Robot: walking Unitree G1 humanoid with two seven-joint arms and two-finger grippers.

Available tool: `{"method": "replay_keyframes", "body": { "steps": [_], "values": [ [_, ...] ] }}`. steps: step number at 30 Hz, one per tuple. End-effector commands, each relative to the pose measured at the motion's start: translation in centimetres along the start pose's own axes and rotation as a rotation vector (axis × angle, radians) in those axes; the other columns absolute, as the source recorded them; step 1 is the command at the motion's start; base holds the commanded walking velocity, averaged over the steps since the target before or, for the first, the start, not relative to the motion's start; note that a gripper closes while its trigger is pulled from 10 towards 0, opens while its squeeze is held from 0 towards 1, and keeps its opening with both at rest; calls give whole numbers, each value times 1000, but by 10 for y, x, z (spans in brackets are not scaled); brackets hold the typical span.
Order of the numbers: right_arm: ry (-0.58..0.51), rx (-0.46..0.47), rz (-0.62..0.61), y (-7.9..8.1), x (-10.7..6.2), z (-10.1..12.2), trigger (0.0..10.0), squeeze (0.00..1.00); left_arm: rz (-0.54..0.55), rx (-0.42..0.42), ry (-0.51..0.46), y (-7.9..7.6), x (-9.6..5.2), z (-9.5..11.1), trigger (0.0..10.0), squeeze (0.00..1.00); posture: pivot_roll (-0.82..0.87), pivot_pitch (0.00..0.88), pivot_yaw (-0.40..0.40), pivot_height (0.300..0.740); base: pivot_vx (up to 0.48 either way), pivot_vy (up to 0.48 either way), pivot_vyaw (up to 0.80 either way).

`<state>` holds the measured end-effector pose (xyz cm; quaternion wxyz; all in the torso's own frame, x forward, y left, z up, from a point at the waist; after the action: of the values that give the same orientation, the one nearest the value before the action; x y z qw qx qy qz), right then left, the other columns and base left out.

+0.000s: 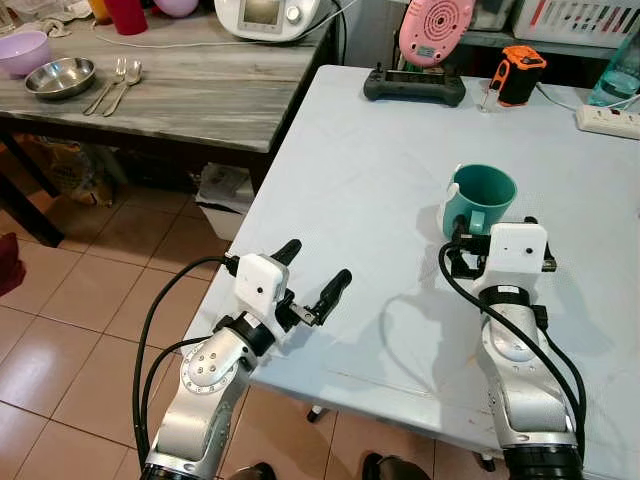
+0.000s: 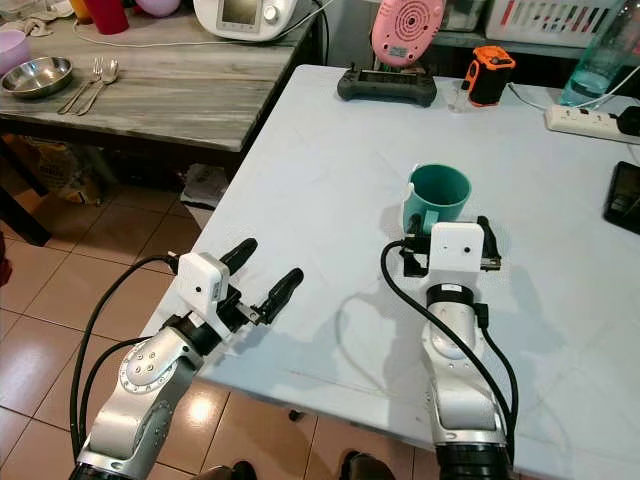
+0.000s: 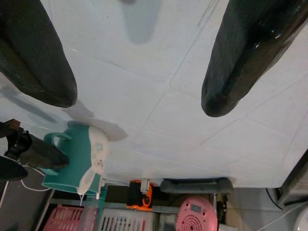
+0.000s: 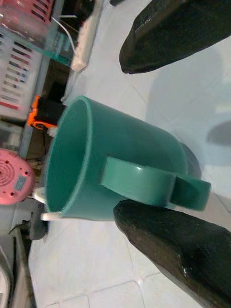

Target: Setting the table

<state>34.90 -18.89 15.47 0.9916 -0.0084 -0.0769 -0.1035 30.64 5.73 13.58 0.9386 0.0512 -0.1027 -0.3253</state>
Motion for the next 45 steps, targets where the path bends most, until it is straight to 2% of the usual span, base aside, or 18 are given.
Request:
{"method": "replay_keyframes", "body": {
  "steps": [1, 5, 6, 14, 21, 23, 24, 25, 26, 27, 45],
  "values": [
    [32, 7, 17, 7, 0, -8, 10000, 0, -21, 0, -11, -1, -2, 3, 10000, 0, -198, 175, 38, 740, 0, 0, 0],
    [43, 9, 32, 12, 3, -11, 10000, 0, -65, -65, -24, -6, -4, 5, 10000, 0, -188, 175, 34, 740, 0, 0, 0],
    [51, 9, 32, 13, 5, -13, 10000, 0, -107, -83, -16, -9, -6, 4, 10000, 0, -187, 175, 33, 740, 0, 0, 0],
    [54, 8, 32, 14, 10, -14, 10000, 0, -190, -88, 10, -16, -11, -1, 10000, 0, -186, 173, 26, 740, 0, 0, 0],
    [45, 0, 12, 10, 13, -11, 10000, 0, -198, -95, 22, -18, -11, -4, 10000, 0, -186, 173, 26, 740, 0, 0, 0],
    [42, 3, 10, 10, 12, -10, 3569, 0, -197, -95, 21, -18, -11, -4, 10000, 0, -198, 170, 25, 740, 0, 0, 0],
    [38, 4, 7, 9, 12, -9, 2235, 0, -195, -94, 21, -18, -11, -4, 10000, 0, -198, 170, 25, 740, 0, 0, 0],
    [38, 4, 7, 9, 12, -9, 2235, 0, -195, -94, 21, -18, -11, -4, 10000, 0, -198, 170, 25, 740, 0, 0, 0],
    [35, 2, 6, 9, 12, -9, 471, 0, -195, -94, 21, -18, -11, -4, 10000, 0, -198, 170, 25, 740, 0, 0, 0],
    [33, 2, 6, 9, 12, -8, 0, 0, -195, -95, 21, -18, -11, -4, 10000, 0, -200, 168, 24, 740, 0, 0, 0],
    [5, -9, 19, 8, 9, -3, 0, 0, -196, -98, 18, -21, -9, -6, 10000, 0, -213, 169, 14, 740, 0, 0, 0]
  ]
}}
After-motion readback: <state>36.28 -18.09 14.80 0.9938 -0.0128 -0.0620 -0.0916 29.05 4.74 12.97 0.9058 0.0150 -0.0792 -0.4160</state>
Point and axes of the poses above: a point about 5 cm out from each wrist's last joint towards the gripper, its own x axis pointing out of the wrist towards the gripper, its own z axis along the axis of the wrist's last joint, y = z × x, the point moved 5 cm from there along x, pointing out of the wrist towards the gripper, and after that the axes turned 10 degrees about x, right-handed, at the moved point
